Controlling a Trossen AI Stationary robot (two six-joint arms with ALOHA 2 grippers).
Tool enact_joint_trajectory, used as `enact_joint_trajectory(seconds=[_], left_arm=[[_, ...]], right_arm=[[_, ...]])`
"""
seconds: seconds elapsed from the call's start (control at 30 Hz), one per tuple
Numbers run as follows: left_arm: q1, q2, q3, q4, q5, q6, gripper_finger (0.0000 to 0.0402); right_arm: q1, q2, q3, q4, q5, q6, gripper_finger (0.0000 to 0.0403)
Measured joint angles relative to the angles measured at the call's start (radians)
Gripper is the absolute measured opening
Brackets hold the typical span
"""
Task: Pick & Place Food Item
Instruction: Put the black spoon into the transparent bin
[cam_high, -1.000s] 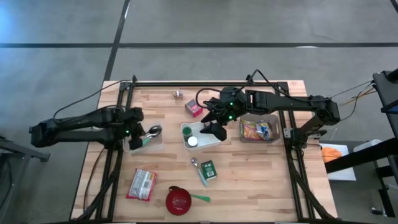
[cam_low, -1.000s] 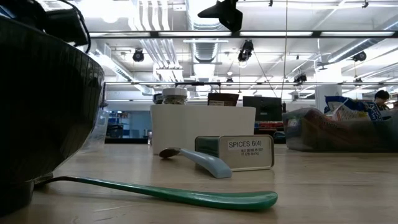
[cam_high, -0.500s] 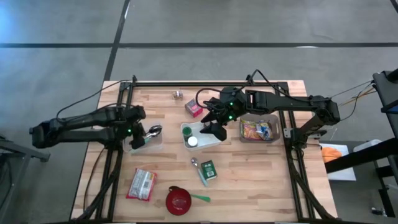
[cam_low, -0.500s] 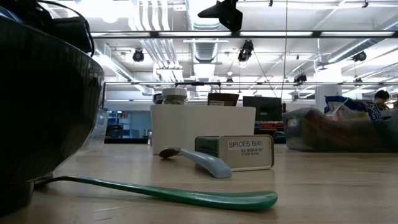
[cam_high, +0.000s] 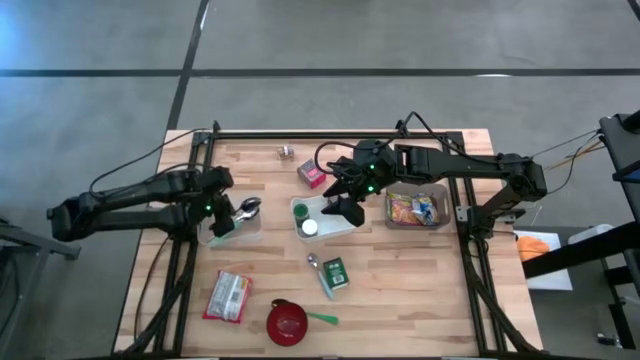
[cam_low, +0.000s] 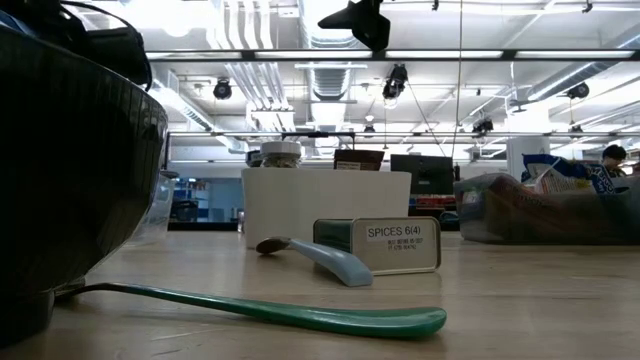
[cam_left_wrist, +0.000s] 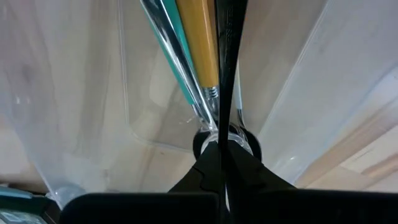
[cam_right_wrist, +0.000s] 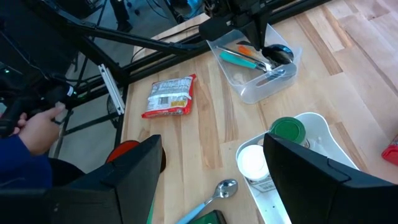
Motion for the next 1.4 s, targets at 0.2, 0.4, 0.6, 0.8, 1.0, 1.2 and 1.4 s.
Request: enact_joint_trajectory(seconds=[0.2, 0.4, 0.6, 0.8, 1.0, 1.2, 1.4], left_arm=[[0.024, -0.010, 0.001, -0.017, 0.000, 0.000, 0.0000], [0.042, -0.011, 0.005, -0.043, 0.001, 0.004, 0.0000], [0.051, -0.012, 0.007, -0.052, 0.003, 0.004, 0.0000], [0.051, -0.040, 0.003, -0.037, 0.002, 0.004, 0.0000], [0.051, -0.030, 0.003, -0.042, 0.037, 0.004, 0.0000], [0.052, 0.024, 0.003, -0.043, 0.047, 0.003, 0.0000], [0.051, 0.136, 0.001, -0.013, 0.124, -0.008, 0.0000]], right_arm=[[0.000, 0.000, 0.000, 0.000, 0.000, 0.000, 0.0277], [0.000, 0.000, 0.000, 0.000, 0.000, -0.002, 0.0277], [0.000, 0.000, 0.000, 0.000, 0.000, -0.002, 0.0277], [0.000, 0.000, 0.000, 0.000, 0.000, -0.002, 0.0277], [0.000, 0.000, 0.000, 0.000, 0.000, -0.002, 0.0277], [0.000, 0.000, 0.000, 0.000, 0.000, -0.002, 0.0277], [0.000, 0.000, 0.000, 0.000, 0.000, -0.002, 0.0277]])
